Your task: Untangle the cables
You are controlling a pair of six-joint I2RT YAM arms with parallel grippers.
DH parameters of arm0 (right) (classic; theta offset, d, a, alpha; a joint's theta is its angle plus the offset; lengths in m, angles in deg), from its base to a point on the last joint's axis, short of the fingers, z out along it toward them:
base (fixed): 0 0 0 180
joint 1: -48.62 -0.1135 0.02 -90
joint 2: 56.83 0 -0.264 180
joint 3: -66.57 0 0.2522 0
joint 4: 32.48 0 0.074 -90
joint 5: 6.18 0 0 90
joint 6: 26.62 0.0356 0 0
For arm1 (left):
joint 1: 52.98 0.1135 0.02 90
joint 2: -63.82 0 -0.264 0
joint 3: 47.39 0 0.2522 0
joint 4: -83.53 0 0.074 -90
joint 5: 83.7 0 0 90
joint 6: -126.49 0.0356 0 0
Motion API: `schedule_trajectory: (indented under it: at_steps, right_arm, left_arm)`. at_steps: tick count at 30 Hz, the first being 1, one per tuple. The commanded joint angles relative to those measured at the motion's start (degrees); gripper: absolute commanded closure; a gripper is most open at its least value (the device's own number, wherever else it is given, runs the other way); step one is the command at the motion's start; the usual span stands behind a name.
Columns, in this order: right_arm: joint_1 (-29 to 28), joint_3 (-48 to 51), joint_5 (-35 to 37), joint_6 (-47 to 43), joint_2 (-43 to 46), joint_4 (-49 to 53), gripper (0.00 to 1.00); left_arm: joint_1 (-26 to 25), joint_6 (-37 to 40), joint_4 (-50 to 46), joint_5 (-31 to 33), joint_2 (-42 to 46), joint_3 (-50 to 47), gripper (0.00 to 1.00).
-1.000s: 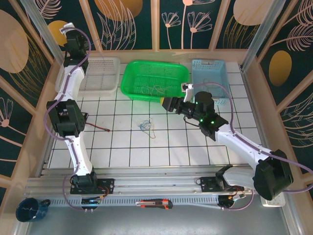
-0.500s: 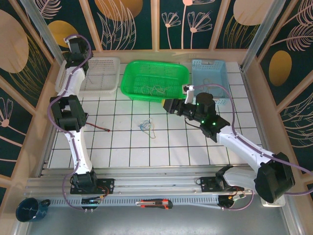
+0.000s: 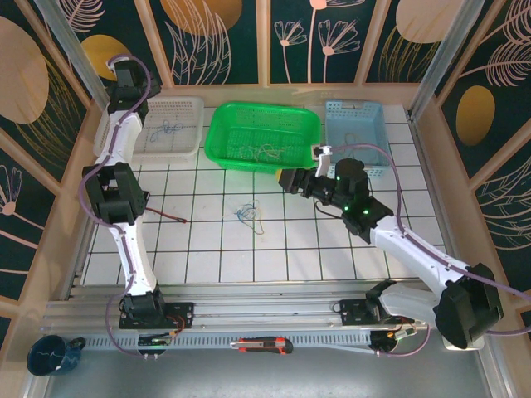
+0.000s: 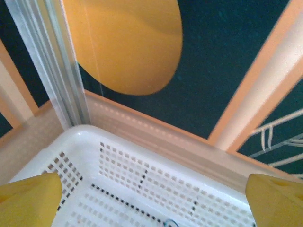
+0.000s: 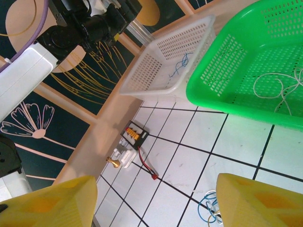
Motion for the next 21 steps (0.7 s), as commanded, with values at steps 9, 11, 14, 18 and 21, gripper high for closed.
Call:
schedule_trajectory:
  at_steps: [9,11,14,18,21]
  right_arm:
    - [-0.7,4.6,1.0,-1.0,-3.8,0.2,0.34]
    - [-1.4,5.5,1.0,-0.9,-5.6,-0.4,0.35]
    - [-3.0,6.0,1.5,-1.0,-8.7,-0.7,0.36]
    - [-5.7,5.7,3.8,-1.6,-13.1,0.2,0.37]
    - [-7.5,5.5,5.9,-1.7,-16.2,0.8,0.39]
  left_arm:
    - [-0.7,-7.8,3.3,-18.9,21.3,-24.8,0.01]
    - [-1.8,-8.5,5.5,-21.6,26.2,-32.6,0.01]
    - [-3.9,-10.8,8.3,-24.9,33.3,-42.8,0.01]
    - [-8.2,-14.3,11.8,-28.5,41.6,-55.8,0.01]
    - [-11.3,-18.9,16.1,-31.3,47.8,-66.1,0.01]
